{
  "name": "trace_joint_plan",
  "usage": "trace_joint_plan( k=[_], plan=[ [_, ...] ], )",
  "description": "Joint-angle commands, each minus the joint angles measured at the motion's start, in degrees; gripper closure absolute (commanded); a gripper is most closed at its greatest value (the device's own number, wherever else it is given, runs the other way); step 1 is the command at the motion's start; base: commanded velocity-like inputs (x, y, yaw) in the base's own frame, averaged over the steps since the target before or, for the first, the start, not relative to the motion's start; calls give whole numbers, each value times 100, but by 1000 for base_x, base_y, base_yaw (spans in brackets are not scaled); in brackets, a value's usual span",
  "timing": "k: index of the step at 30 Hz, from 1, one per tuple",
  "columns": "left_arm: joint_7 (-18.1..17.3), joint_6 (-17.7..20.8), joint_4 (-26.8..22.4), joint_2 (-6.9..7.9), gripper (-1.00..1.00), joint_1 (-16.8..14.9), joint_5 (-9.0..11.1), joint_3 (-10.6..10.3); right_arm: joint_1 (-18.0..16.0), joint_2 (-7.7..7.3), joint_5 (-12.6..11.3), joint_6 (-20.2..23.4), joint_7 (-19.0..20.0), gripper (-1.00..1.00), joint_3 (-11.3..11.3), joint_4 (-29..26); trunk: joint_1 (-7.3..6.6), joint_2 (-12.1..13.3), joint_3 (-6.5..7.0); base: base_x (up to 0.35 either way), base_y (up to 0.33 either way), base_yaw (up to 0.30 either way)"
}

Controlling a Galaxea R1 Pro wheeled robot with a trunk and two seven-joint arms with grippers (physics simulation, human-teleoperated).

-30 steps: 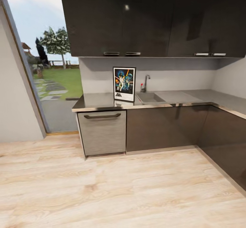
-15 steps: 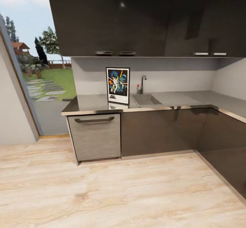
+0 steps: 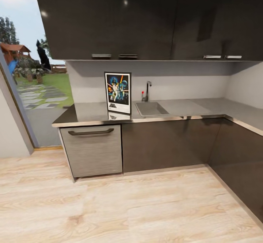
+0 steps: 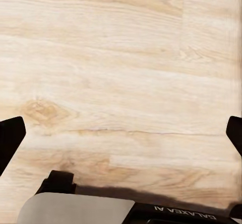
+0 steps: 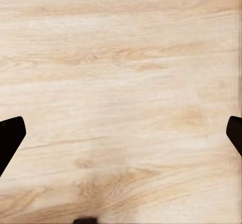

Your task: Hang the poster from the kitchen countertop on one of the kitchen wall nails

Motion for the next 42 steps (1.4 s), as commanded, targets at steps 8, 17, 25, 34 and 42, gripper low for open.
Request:
trace_joint_plan(
  k=[8, 17, 25, 34, 42],
  plan=[
    [-4, 10, -12, -4, -100, 3, 40, 14, -3, -6, 10, -20, -2, -100, 0, 5, 2, -3, -5, 212, -238, 0],
    [-3, 10, -12, -4, -100, 3, 40, 14, -3, -17, 11, -25, -2, -100, 0, 41, 2, -3, -5, 208, -242, 0],
    [-6, 10, -12, -4, -100, 3, 40, 15, -3, -18, 18, -26, -2, -100, 0, 48, 2, -3, -5, 208, -243, 0],
    [-3, 10, -12, -4, -100, 3, 40, 17, -3, -3, 20, -26, -2, -100, 7, 49, 2, -3, -5, 208, -242, 0],
    [-6, 10, -12, -4, -100, 3, 40, 20, -3, 1, 20, -26, -2, -100, 9, 49, 2, -3, -5, 210, -236, 0]
  ],
)
